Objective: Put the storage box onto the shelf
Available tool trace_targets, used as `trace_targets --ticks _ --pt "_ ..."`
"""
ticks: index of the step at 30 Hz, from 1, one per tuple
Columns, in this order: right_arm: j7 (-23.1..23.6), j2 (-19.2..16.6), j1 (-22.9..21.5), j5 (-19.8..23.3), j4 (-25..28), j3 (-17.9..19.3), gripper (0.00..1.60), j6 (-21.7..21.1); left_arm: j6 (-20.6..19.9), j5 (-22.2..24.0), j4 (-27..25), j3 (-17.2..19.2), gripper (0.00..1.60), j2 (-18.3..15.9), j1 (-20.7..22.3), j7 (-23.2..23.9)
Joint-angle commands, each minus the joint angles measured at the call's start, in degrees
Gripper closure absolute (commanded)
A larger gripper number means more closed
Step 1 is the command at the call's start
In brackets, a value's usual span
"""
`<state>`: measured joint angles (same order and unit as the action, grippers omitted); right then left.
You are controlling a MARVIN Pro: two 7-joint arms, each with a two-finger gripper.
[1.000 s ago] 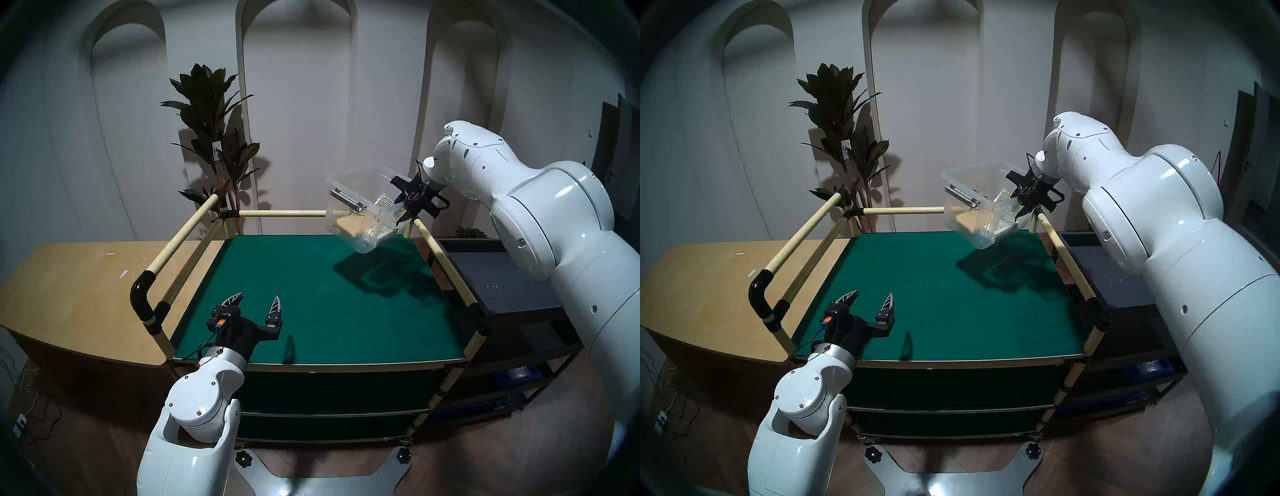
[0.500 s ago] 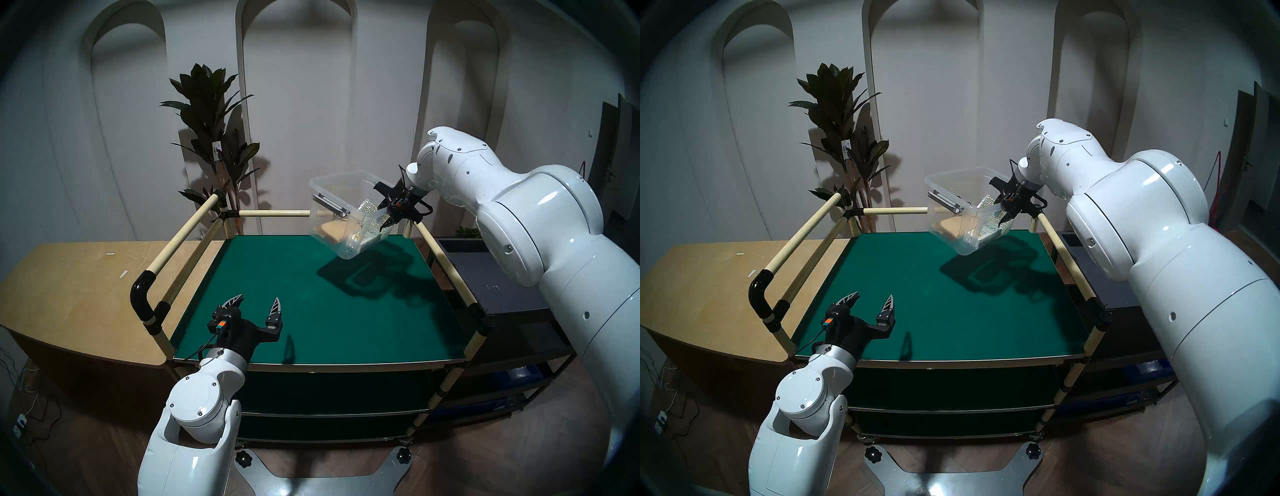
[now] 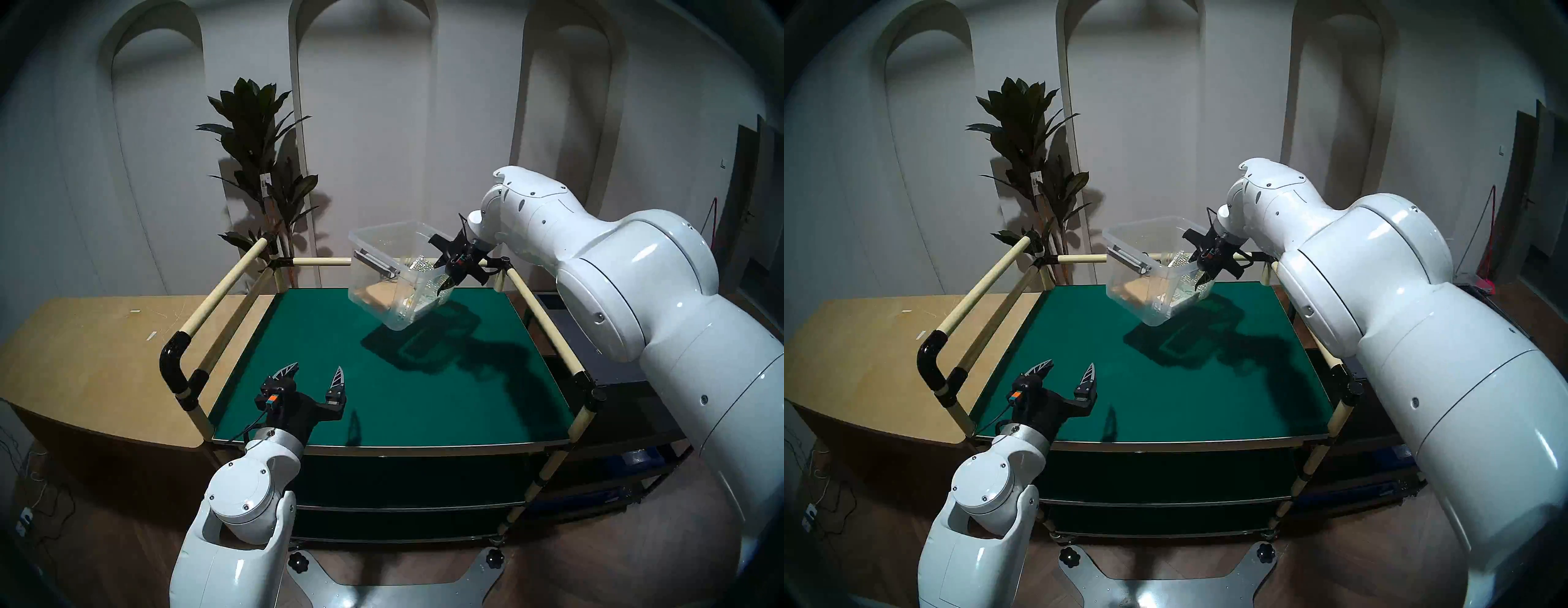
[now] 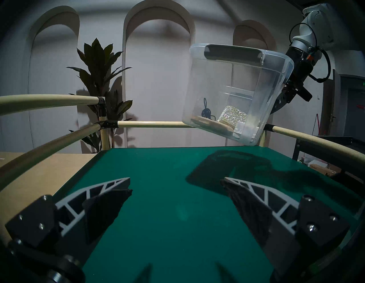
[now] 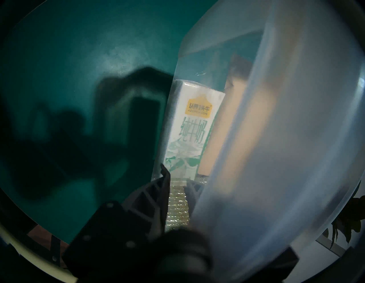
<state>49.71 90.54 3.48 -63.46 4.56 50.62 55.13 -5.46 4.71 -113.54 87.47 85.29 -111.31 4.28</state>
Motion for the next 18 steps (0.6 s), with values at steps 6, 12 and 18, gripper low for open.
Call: trace_targets --ticks 6,12,18 --pt "2.5 3.4 0.3 0.3 1.2 0.1 1.6 -0.1 0.3 0.0 -0.8 0.0 0.0 0.0 0.7 0.0" --pt "2.6 4.5 0.6 0.0 1.2 -0.1 1.6 -0.1 0.3 0.0 -0.8 0.0 0.0 0.0 0.8 0.0" --pt "2.8 4.5 0.6 -0.3 1.2 -0.2 1.6 -0.1 0.3 0.0 -0.8 0.0 0.0 0.0 0.9 -0.1"
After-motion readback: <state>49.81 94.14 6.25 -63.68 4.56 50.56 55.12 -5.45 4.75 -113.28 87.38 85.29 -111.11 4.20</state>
